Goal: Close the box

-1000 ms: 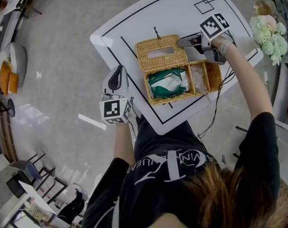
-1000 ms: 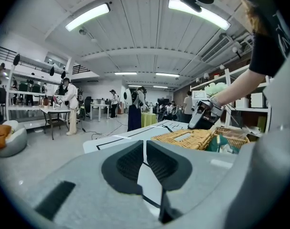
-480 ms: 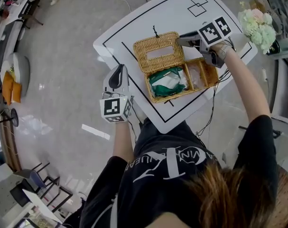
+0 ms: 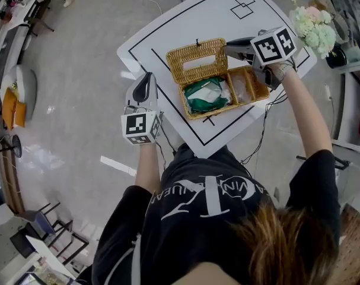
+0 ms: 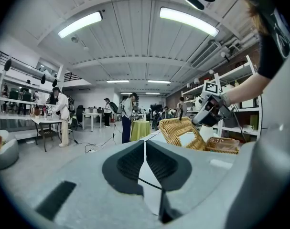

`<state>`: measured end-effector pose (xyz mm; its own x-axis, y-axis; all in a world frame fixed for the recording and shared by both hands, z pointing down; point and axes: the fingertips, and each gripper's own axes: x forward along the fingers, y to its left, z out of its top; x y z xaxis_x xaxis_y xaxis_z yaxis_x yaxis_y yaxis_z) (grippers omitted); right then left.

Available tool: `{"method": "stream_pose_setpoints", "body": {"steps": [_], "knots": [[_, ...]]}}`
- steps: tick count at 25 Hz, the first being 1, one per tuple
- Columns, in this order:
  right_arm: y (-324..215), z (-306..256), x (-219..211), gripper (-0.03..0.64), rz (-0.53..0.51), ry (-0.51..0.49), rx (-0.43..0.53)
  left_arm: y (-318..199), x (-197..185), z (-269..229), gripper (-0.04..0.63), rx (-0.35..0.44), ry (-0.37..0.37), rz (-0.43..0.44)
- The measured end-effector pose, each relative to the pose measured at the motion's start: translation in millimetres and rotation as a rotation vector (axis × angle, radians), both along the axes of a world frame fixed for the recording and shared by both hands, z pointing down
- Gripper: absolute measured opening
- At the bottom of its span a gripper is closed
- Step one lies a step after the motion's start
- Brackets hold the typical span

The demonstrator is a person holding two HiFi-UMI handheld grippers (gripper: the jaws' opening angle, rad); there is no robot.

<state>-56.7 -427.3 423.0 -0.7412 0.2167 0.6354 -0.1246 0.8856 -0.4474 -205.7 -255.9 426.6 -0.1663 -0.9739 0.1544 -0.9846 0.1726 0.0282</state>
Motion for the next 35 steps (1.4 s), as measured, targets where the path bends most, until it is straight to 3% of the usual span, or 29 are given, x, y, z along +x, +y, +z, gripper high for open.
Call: {"method": "stream_pose_setpoints", "body": {"steps": [14, 21, 29, 35], "knots": [[39, -22, 31, 0.067, -0.03, -0.037, 0.268, 9, 13, -13, 0.015, 0.024, -0.01, 0.05], [53, -23, 49, 0.07, 0.087, -0.055, 0.357, 8, 24, -14, 0.015, 0.033, -0.007, 0.15], [70, -17, 68, 0.07, 0.307, -0.17, 0.399, 14, 36, -10, 0.015, 0.039, 0.008, 0.292], [86, -5, 86, 0.071, 0.366, -0.214, 0.423, 19, 47, -6, 0.014, 0.034, 0.012, 0.336]]}}
